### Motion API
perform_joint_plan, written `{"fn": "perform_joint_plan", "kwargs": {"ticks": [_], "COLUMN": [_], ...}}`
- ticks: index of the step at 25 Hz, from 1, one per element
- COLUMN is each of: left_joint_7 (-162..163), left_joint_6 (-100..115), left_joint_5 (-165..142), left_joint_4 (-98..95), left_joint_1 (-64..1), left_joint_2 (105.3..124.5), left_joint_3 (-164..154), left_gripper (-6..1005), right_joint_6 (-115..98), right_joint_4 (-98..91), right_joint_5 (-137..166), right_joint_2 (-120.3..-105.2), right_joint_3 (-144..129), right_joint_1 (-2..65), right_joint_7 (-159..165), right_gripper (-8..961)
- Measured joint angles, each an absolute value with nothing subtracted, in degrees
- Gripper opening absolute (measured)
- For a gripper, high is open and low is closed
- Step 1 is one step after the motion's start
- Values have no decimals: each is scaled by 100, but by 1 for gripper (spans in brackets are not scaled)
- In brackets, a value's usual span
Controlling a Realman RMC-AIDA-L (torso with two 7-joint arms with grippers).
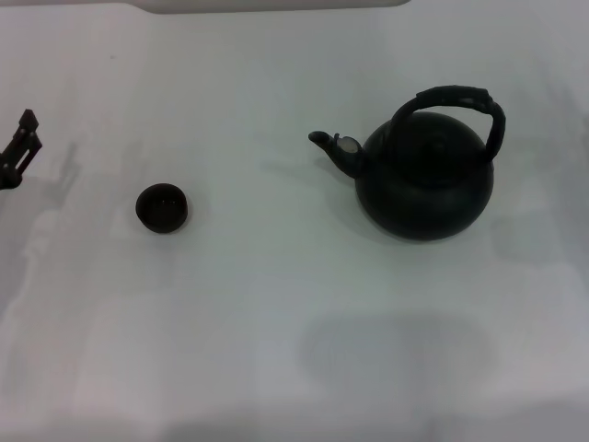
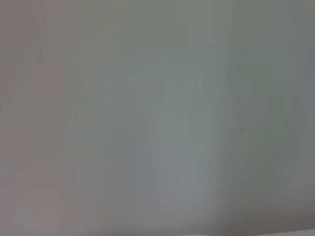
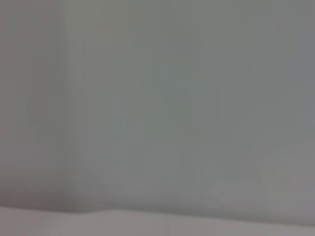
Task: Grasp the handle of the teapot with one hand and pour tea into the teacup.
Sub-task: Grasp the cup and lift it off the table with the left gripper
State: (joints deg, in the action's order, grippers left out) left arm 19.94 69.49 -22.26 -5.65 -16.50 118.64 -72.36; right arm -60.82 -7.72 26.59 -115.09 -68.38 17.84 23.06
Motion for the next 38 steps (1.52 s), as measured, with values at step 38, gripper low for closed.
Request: {"fn": "perform_joint_plan", "kwargs": {"ticks": [38], "left_joint_7": [4318], "left_joint_6": [6336], "left_joint_5": [-3608], "left_joint_4": [-1549], "left_joint_1": [-1054], "left_joint_2": [11504], "left_joint_3": [-7267], "left_gripper": [794], "right_joint_6": [-5896], "right_joint_4": [-677], "right_joint_5": [2634], "right_joint_2": [-11506], "right_joint_3": [-6855], "right_joint_1": [1757], "right_joint_7": [1991], "right_gripper": [422]}}
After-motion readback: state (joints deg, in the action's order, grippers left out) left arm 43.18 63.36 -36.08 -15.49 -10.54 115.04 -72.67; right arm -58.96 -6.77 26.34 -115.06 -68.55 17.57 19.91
